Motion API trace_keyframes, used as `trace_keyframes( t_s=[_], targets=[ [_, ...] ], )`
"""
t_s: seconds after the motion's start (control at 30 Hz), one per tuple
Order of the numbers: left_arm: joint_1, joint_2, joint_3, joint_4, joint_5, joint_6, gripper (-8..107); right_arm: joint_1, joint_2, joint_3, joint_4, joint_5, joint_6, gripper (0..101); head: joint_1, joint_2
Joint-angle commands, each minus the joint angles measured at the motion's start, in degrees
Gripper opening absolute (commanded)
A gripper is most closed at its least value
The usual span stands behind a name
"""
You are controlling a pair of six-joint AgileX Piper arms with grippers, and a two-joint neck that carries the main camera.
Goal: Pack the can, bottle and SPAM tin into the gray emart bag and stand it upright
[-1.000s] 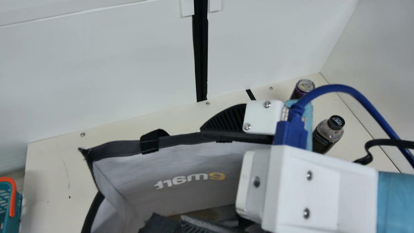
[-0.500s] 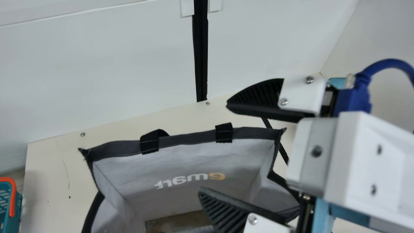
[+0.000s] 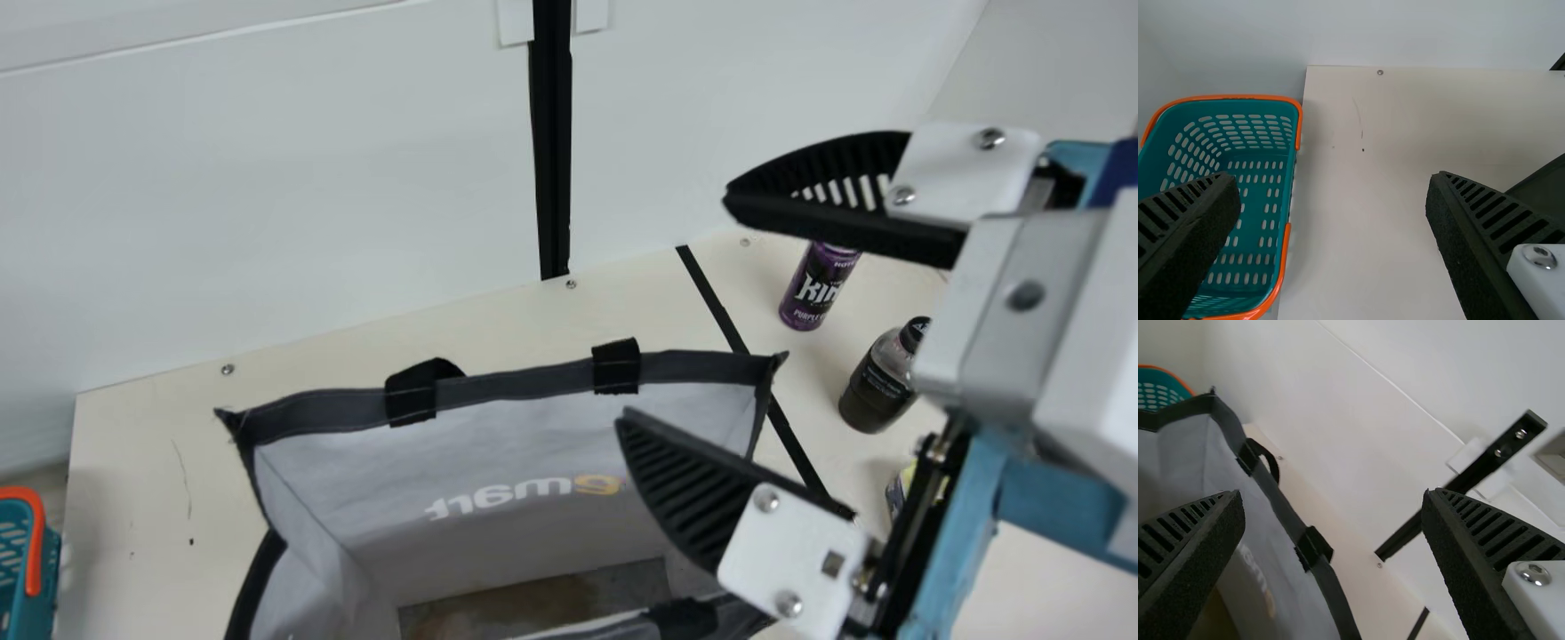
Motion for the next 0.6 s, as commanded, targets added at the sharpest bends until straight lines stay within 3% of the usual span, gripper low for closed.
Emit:
trace_keyframes(
  t_s=[0.0,0.57],
  targets=[
    [0.0,0.0,0.0,0.0,0.0,0.0,90,-2.08,0.01,-0.09,0.04,0.03,-0.31,95,-1.3,-0.14],
    [0.0,0.0,0.0,0.0,0.0,0.0,90,-16.61,0.35,0.77,1.32,0.03,-0.77,95,-1.3,-0.14]
  ],
)
